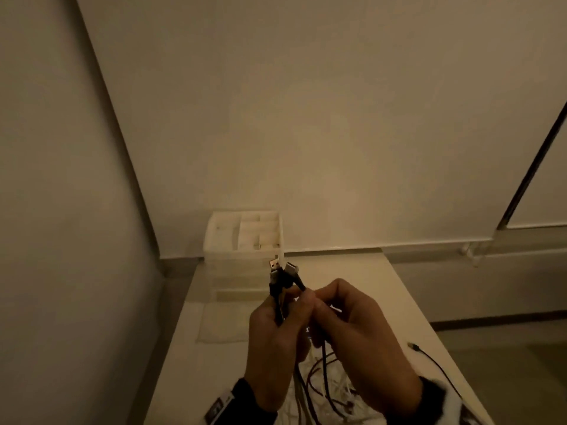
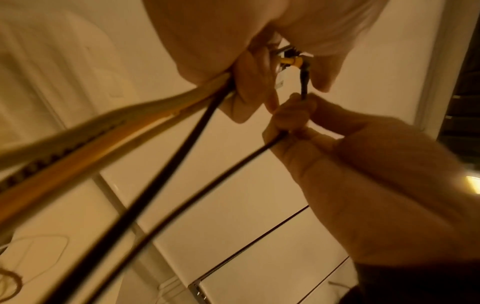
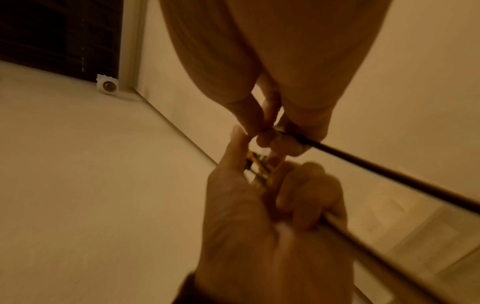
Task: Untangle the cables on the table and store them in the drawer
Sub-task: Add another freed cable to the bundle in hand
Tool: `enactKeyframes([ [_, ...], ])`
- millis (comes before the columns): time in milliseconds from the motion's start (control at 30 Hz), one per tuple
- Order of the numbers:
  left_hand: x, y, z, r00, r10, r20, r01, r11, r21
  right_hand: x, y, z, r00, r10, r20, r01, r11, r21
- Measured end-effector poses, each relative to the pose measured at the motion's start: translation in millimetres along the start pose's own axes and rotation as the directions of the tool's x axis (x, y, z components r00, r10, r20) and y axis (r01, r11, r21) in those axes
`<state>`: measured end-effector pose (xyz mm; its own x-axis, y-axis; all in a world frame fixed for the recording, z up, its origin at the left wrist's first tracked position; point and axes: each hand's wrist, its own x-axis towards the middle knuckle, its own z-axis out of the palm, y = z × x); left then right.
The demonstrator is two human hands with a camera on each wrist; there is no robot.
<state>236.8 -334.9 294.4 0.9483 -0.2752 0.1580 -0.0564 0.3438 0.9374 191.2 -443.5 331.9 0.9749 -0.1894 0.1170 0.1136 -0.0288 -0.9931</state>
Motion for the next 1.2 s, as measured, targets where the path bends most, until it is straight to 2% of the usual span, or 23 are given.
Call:
enactKeyframes([
  [133, -9, -7, 9, 0.998, -0.049, -0.033, 0.051, 0.996, 0.072, -14, 19, 3, 0.994, -0.053, -0.100, 0.050, 0.998, -0.032],
  [233, -11, -3, 17, 0.993, -0.078, -0.084, 0.088, 0.987, 0.132, -20, 29, 5, 0.999, -0.011, -0.053, 0.010, 1.000, -0.010],
  [300, -10, -3, 17, 0.989, -0.041, -0.143, 0.068, 0.979, 0.192, -21, 39, 2, 1.000, -0.011, -0.018, 0.011, 1.000, 0.009],
  [367, -6, -2, 12, 0.983, 0.035, -0.179, 0.006, 0.975, 0.221, -21, 53, -6, 0.996, -0.005, 0.087, 0.003, 1.000, 0.027],
  [433, 2, 5, 0, 0.974, 0.060, -0.220, -0.033, 0.992, 0.121, -25, 73, -20, 0.972, -0.003, 0.235, 0.008, 1.000, -0.018],
  [500, 12, 16, -16, 0.968, 0.087, -0.237, -0.089, 0.996, 0.001, -33, 98, -33, 0.946, 0.015, 0.325, 0.030, 0.990, -0.135],
  [633, 11, 35, -35, 0.959, 0.230, -0.169, -0.220, 0.973, 0.072, -35, 128, -53, 0.951, 0.019, 0.309, 0.063, 0.965, -0.253],
  [700, 5, 43, -35, 0.956, 0.246, -0.159, -0.243, 0.969, 0.036, -30, 134, -54, 0.952, -0.004, 0.307, 0.099, 0.951, -0.294],
  [833, 1, 70, -43, 0.947, 0.273, -0.169, -0.286, 0.956, -0.061, -23, 147, -53, 0.911, -0.010, 0.413, 0.220, 0.858, -0.464],
  [967, -4, 97, -52, 0.917, 0.349, -0.190, -0.353, 0.935, 0.015, -18, 163, -64, 0.892, 0.075, 0.446, 0.229, 0.775, -0.589],
  [1033, -4, 96, -50, 0.940, 0.297, -0.166, -0.290, 0.955, 0.067, -17, 166, -66, 0.911, 0.093, 0.402, 0.191, 0.768, -0.611],
  [1100, -8, 78, -43, 0.977, 0.191, -0.092, -0.166, 0.959, 0.228, -18, 163, -66, 0.937, 0.073, 0.341, 0.155, 0.788, -0.596],
  [1133, -12, 64, -39, 0.987, 0.163, -0.017, -0.145, 0.917, 0.370, -17, 159, -66, 0.942, 0.057, 0.332, 0.160, 0.792, -0.590],
  [1200, -23, 32, -25, 0.974, 0.121, 0.192, -0.217, 0.752, 0.623, -15, 145, -63, 0.929, 0.028, 0.369, 0.210, 0.781, -0.589],
])
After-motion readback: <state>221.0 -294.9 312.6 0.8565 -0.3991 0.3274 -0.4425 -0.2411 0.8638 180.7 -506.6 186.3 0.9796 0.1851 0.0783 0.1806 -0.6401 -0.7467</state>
